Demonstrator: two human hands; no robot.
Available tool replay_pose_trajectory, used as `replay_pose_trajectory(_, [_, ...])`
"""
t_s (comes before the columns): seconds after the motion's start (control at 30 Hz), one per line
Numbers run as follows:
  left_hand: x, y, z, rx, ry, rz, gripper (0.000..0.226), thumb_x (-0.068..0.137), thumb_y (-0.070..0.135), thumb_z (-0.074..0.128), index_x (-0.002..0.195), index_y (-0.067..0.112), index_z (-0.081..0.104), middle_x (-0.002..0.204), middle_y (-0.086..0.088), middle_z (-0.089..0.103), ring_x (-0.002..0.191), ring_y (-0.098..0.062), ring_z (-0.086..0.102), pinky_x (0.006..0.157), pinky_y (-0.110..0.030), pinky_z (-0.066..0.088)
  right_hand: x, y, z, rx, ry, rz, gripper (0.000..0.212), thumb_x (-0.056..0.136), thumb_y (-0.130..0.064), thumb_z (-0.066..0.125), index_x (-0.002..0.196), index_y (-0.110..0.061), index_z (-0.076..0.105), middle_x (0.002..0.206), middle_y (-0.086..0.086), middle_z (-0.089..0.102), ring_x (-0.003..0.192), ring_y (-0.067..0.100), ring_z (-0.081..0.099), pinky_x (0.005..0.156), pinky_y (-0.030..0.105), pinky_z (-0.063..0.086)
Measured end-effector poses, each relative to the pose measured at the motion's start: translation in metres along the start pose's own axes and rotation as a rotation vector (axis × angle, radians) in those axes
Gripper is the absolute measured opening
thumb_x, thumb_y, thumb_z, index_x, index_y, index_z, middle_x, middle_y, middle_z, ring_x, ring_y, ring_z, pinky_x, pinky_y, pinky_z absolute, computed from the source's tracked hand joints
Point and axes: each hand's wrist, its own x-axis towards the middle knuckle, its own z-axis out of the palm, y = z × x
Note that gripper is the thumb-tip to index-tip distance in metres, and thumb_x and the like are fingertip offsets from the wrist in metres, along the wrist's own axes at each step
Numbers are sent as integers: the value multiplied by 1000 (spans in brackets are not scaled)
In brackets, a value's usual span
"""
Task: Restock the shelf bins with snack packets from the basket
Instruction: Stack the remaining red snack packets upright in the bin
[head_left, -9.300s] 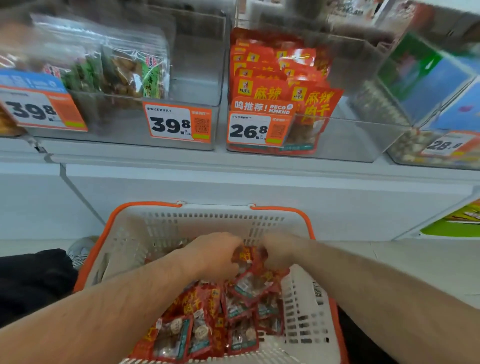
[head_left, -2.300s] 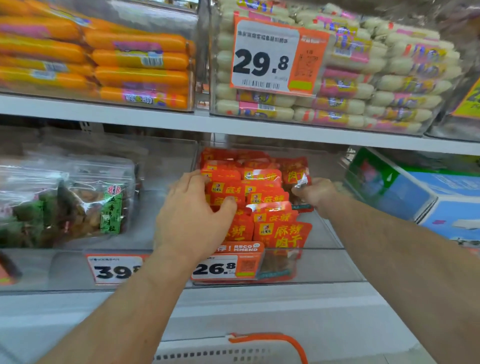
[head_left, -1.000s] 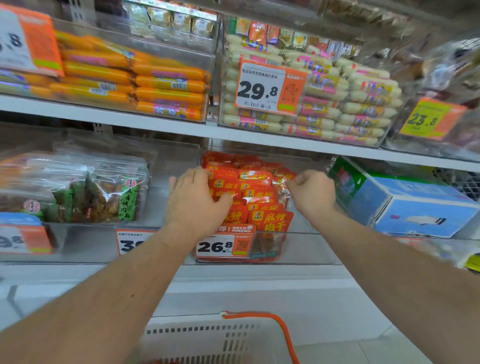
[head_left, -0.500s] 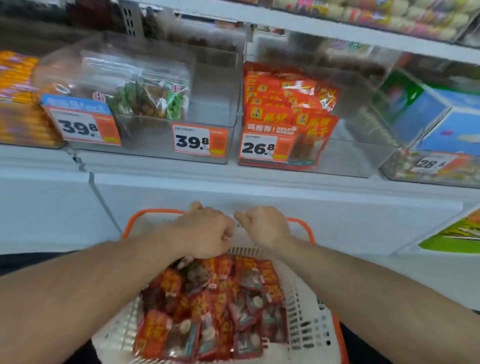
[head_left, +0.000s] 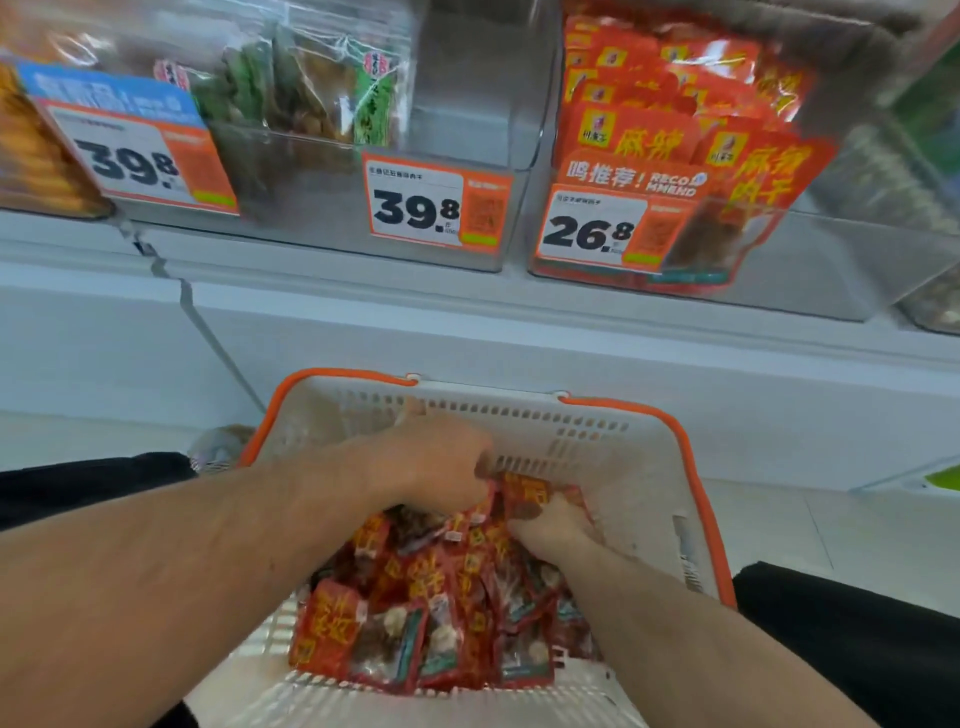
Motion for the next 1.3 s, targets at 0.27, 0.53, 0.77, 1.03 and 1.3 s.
replay_pose_trajectory(0.27, [14, -11, 9, -41, -81, -52, 18, 91, 37, 50, 102, 33, 62, 103, 13, 62, 104, -14, 53, 107, -43, 22, 10, -9, 12, -92, -15, 78, 120, 63, -74, 69, 152, -15, 14, 148, 16, 40, 133, 35, 45, 108, 48, 41])
replay_pose_trajectory(0.53, [8, -8, -4, -65, 10, -141, 29, 90, 36, 49, 117, 35, 60, 118, 10, 62, 108, -14, 54, 105, -43, 31, -36, -19, -29, -413, 48, -133, 95, 71, -44, 71, 146, -19, 19, 135, 12, 48, 124, 31, 49, 100, 39, 48])
replay_pose_trajectory(0.77, [-3, 9, -15, -517, 123, -373, 86, 85, 68, 55, 146, 12, 32, 143, -10, 43, 122, -28, 51, 94, -35, 45, -103, -41, -101, -140, 59, -484, 111, 61, -55, 74, 151, -27, 16, 132, 4, 51, 117, 26, 54, 90, 41, 52])
replay_pose_trajectory(1.03, [-24, 27, -44, -1304, 389, -268, 21, 88, 4, 68, 108, 7, 65, 88, -10, 72, 71, -20, 68, 59, -25, 57, -158, -39, -148, -37, 299, -697, 122, 61, -49, 84, 154, -30, 6, 140, 0, 42, 129, 22, 44, 105, 36, 42])
replay_pose_trajectory(1.3, [-49, 47, -106, -965, 654, 24, 23, 91, 6, 65, 96, 26, 56, 91, 5, 67, 66, -3, 60, 46, -11, 43, -192, -41, -219, 243, 460, -649, 70, 67, -46, 81, 130, -29, 55, 124, -11, 59, 118, 12, 53, 96, 31, 46])
